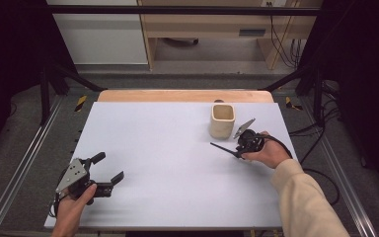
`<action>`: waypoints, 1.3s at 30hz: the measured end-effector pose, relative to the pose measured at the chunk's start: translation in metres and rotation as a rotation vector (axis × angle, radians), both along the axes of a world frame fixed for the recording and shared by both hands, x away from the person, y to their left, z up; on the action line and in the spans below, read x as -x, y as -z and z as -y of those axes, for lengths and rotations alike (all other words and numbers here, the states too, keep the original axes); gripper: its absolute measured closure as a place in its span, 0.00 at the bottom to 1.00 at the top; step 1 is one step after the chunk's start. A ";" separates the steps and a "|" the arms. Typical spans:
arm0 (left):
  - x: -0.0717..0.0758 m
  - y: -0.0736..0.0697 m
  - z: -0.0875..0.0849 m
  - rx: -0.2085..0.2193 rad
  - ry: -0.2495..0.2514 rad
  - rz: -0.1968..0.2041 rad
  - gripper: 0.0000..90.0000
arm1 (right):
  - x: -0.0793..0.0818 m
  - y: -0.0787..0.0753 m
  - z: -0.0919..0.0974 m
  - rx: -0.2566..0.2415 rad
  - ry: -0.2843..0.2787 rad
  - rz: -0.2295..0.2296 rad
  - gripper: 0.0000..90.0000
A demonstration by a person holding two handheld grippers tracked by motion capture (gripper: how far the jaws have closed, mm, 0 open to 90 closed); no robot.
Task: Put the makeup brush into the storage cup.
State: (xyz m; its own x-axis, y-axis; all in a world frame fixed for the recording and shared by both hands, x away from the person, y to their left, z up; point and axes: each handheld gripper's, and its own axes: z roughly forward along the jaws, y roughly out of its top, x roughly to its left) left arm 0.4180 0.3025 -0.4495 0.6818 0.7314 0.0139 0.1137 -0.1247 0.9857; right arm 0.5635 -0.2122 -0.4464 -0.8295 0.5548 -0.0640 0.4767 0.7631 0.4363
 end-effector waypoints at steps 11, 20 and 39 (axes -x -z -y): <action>0.000 0.000 0.000 -0.008 0.001 0.000 0.02 | 0.000 0.004 0.001 -0.010 -0.008 -0.007 0.83; 0.000 0.000 0.000 -0.008 -0.001 -0.002 0.02 | 0.000 0.006 -0.002 -0.001 -0.030 -0.022 0.89; 0.001 -0.001 0.001 -0.015 0.001 0.004 0.02 | 0.013 -0.006 -0.003 -0.042 -0.058 -0.024 0.93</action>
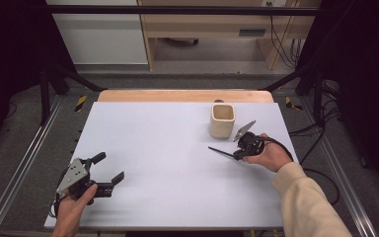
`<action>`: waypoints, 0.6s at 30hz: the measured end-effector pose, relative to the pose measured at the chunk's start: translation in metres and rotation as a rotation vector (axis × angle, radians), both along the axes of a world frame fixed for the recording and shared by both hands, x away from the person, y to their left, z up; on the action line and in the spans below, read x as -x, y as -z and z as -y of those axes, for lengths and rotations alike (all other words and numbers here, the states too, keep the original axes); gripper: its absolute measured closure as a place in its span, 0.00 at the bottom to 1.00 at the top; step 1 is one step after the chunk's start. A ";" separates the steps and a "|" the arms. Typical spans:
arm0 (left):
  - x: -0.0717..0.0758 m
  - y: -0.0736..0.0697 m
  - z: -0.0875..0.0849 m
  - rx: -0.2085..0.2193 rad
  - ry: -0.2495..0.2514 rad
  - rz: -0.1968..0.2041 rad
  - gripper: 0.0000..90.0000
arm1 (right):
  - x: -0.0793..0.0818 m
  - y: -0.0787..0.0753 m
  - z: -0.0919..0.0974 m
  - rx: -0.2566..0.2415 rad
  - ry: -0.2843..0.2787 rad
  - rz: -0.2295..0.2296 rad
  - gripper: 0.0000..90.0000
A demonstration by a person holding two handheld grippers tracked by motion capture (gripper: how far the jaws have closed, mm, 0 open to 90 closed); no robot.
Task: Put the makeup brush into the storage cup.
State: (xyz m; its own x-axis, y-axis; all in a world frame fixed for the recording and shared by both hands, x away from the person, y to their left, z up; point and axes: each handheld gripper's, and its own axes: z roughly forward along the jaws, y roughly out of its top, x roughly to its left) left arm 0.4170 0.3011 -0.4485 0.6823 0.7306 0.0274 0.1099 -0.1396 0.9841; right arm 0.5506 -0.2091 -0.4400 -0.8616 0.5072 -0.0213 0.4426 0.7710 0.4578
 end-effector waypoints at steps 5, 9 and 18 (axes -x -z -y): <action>0.001 0.000 0.003 -0.015 0.006 0.003 0.02 | 0.005 -0.005 -0.001 -0.009 -0.014 0.006 0.93; 0.002 -0.001 0.005 -0.027 0.011 0.006 0.02 | 0.009 -0.006 -0.001 -0.031 -0.008 0.007 0.93; 0.003 -0.001 0.011 -0.056 0.019 0.014 0.03 | 0.016 -0.006 0.001 -0.085 -0.012 0.011 0.93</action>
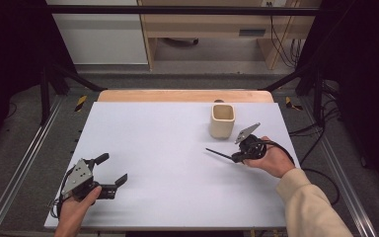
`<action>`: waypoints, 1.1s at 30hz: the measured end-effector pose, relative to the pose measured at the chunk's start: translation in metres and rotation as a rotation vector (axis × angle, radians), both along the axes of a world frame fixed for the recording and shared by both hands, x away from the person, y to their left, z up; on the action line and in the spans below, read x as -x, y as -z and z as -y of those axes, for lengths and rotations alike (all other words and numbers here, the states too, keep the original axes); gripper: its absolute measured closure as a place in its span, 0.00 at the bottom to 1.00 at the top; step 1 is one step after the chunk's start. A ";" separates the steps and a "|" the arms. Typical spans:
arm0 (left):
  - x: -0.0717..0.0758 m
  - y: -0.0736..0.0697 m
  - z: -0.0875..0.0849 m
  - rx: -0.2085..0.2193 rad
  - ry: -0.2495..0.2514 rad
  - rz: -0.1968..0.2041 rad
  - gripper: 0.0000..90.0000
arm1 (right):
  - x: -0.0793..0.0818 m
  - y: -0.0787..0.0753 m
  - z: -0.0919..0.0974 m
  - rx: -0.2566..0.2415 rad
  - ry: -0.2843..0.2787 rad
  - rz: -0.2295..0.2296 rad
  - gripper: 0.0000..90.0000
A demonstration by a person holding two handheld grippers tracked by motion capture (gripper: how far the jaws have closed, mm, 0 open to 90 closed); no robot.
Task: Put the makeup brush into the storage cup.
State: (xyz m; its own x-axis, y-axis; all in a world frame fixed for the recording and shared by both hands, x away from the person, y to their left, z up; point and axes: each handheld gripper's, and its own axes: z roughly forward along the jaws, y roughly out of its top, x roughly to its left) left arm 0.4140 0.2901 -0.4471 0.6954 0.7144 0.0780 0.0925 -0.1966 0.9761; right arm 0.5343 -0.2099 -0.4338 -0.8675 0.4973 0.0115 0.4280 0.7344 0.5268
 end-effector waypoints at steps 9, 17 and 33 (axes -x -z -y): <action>0.003 -0.005 0.018 -0.082 0.025 0.026 0.02 | 0.010 -0.011 -0.007 -0.048 -0.036 0.031 0.93; -0.001 -0.016 0.045 -0.201 0.068 0.039 0.02 | 0.018 -0.025 -0.023 -0.045 -0.099 0.048 0.93; -0.008 -0.038 0.108 -0.406 0.177 0.105 0.06 | 0.023 -0.035 -0.062 -0.014 -0.209 0.028 0.93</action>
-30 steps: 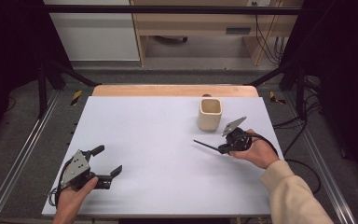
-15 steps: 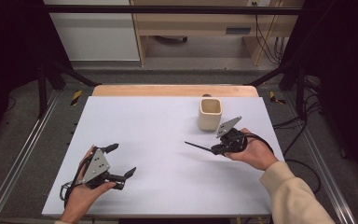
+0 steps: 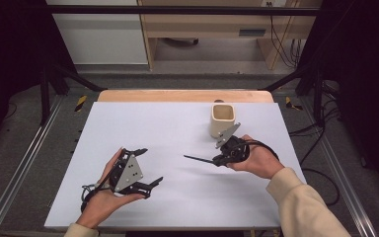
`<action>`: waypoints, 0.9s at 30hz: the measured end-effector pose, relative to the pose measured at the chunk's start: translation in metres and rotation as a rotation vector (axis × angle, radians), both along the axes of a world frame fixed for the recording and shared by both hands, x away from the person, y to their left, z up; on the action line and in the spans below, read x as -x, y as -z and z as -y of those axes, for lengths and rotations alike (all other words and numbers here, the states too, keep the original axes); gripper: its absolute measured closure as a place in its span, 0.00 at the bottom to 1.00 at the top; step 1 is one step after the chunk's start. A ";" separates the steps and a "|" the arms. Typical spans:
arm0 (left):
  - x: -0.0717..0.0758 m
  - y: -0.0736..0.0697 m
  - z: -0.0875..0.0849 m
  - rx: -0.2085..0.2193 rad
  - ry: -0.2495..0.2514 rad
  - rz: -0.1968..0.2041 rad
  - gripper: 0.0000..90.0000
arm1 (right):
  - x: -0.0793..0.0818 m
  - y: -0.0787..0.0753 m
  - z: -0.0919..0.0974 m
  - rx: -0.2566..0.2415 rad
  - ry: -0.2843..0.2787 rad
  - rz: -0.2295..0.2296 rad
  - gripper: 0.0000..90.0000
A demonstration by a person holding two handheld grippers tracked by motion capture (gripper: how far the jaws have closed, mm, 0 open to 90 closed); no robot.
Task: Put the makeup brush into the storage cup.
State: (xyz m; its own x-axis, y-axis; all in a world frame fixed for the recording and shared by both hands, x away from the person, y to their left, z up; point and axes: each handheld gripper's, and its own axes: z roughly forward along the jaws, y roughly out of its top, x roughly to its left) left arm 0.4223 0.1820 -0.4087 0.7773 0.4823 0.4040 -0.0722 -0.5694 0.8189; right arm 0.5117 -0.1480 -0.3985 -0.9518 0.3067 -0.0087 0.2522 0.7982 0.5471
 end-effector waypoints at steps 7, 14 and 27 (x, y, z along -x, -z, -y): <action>-0.001 -0.003 0.021 -0.042 0.035 0.026 0.10 | 0.008 -0.002 -0.016 0.021 -0.036 -0.014 0.93; 0.000 -0.002 0.032 -0.104 0.054 0.047 0.11 | 0.012 -0.005 -0.023 0.029 -0.048 -0.031 0.93; 0.000 -0.003 0.053 -0.180 0.069 0.099 0.27 | 0.017 -0.015 -0.030 0.041 -0.042 -0.048 0.93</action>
